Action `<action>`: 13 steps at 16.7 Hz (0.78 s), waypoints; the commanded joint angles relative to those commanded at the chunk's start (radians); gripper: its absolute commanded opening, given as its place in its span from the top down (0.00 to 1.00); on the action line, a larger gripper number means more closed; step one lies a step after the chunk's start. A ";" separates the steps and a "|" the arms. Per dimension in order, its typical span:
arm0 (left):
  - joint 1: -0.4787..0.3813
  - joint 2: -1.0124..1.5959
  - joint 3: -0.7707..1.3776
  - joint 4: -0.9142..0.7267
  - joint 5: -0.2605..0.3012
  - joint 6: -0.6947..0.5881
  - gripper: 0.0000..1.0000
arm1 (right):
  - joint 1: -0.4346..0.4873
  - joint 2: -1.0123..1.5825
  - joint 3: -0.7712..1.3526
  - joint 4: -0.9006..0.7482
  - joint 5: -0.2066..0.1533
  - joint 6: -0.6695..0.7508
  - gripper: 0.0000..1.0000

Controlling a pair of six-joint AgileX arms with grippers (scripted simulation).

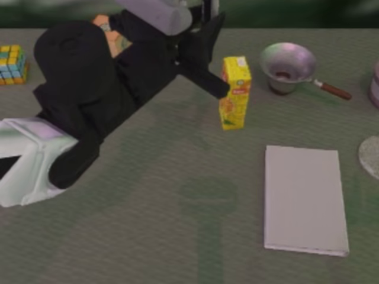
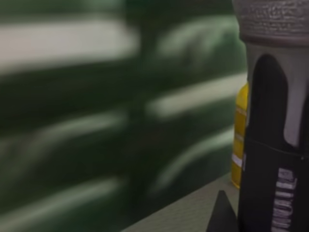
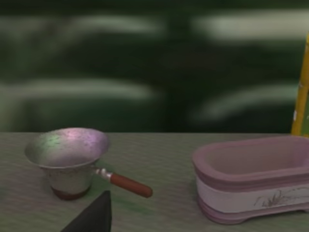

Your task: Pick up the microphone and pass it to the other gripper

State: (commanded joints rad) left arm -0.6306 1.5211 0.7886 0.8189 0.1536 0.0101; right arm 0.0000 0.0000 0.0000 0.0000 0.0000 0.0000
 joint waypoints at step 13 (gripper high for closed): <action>0.000 0.000 0.000 0.000 0.000 0.000 1.00 | 0.090 0.111 0.081 0.040 0.014 -0.007 0.00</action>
State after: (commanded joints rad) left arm -0.6306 1.5211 0.7886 0.8189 0.1536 0.0101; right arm 0.0896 0.1112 0.0812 0.0397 0.0136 -0.0069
